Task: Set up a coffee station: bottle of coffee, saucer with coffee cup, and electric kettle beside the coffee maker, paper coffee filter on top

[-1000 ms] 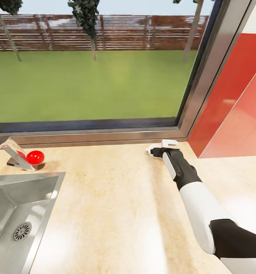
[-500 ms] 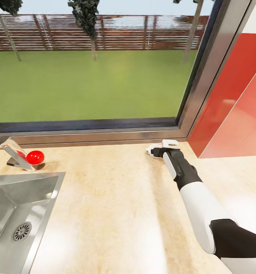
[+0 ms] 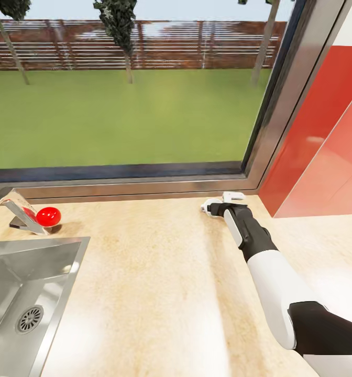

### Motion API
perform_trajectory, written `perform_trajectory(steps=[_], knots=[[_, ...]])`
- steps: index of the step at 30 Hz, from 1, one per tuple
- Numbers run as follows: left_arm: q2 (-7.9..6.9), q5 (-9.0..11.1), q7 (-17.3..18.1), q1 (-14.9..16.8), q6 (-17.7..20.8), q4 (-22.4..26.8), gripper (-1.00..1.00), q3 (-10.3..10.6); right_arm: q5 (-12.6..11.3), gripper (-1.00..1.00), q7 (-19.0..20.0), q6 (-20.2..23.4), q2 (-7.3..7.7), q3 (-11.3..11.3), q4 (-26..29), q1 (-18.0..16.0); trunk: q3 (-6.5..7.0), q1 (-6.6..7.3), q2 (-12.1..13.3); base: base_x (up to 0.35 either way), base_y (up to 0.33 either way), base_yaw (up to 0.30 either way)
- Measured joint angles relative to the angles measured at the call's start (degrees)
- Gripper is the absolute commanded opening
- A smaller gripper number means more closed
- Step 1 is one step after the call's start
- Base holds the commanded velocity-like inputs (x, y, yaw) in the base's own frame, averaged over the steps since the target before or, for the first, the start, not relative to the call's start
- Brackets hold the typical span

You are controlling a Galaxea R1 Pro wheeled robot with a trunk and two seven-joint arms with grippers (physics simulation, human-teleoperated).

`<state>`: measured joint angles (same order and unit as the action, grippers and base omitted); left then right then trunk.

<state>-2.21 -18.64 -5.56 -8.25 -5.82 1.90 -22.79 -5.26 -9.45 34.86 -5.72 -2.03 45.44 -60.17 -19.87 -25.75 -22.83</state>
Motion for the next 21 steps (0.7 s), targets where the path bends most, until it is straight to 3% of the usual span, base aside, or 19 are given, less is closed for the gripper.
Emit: perform_trajectory(steps=[15, 16, 21], knots=[[0.0, 0.0, 0.0, 0.0, 0.0, 0.0, 1.0, 0.0, 0.0, 1.0, 0.2, -0.1, 0.34, 0.0, -2.2, 0.0, 0.0, 0.0, 0.0, 0.0, 0.0, 0.0], [0.0, 0.0, 0.0, 0.0, 0.0, 0.0, 1.0, 0.0, 0.0, -1.0, 0.1, -0.1, 0.34, 0.0, -2.3, 0.0, 0.0, 0.0, 0.0, 0.0, 0.0, 0.0], [0.0, 0.0, 0.0, 0.0, 0.0, 0.0, 1.0, 0.0, -0.1, -1.0, 0.3, -0.1, 0.33, 0.0, -2.4, 0.0, 0.01, 0.01, 0.0, 0.0, 0.0, 0.0]])
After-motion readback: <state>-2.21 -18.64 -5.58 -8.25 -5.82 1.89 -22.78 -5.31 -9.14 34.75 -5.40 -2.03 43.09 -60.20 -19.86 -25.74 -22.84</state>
